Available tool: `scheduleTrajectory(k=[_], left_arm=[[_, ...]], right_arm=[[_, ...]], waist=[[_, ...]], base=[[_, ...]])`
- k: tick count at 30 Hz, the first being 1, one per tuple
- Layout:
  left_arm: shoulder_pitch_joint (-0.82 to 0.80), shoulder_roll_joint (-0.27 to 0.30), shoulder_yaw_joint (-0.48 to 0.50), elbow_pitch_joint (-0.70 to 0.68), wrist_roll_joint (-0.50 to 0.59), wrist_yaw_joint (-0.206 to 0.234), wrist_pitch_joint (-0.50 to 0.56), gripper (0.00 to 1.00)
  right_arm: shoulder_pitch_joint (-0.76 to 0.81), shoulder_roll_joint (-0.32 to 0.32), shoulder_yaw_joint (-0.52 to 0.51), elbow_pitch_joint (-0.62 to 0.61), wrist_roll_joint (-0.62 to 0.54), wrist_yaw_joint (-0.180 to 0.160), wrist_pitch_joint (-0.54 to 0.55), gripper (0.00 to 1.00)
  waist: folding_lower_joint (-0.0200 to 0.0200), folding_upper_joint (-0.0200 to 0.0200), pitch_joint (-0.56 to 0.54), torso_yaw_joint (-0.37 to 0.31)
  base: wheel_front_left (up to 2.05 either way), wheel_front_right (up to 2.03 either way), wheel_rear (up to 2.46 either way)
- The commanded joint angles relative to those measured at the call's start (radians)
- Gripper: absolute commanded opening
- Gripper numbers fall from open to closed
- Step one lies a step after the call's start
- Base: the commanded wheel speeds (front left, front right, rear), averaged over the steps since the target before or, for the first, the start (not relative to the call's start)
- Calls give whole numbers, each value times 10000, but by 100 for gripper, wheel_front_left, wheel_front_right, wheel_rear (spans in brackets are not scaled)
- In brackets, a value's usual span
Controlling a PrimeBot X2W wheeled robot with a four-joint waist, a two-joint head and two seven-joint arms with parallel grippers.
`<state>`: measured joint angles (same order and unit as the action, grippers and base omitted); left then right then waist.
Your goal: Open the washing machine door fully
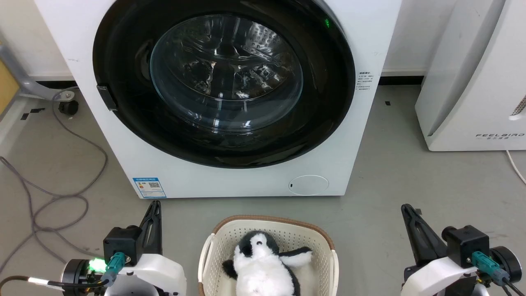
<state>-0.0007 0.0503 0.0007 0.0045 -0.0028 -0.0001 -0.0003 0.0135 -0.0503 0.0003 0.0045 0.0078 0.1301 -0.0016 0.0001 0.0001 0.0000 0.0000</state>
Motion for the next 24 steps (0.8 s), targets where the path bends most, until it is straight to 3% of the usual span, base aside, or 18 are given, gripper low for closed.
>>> scheduleTrajectory(k=[1, 2, 24], left_arm=[[7, -1, -7, -45, 28, 1, 3, 0], [0, 0, 0, 0, 0, 0, 0, 100], [-81, 0, -96, -43, -113, 204, -399, 100]], right_arm=[[-135, 1, -3, -45, -78, 6, 16, 0], [0, 0, 0, 0, 0, 0, 0, 100], [1, 0, -120, -381, 755, -1, -397, 100]], waist=[[-1, -1, 0, 0], [0, -1, 0, 0], [0, -1, 44, 10]], base=[[0, 0, 0], [0, 0, 0], [0, 0, 0]])
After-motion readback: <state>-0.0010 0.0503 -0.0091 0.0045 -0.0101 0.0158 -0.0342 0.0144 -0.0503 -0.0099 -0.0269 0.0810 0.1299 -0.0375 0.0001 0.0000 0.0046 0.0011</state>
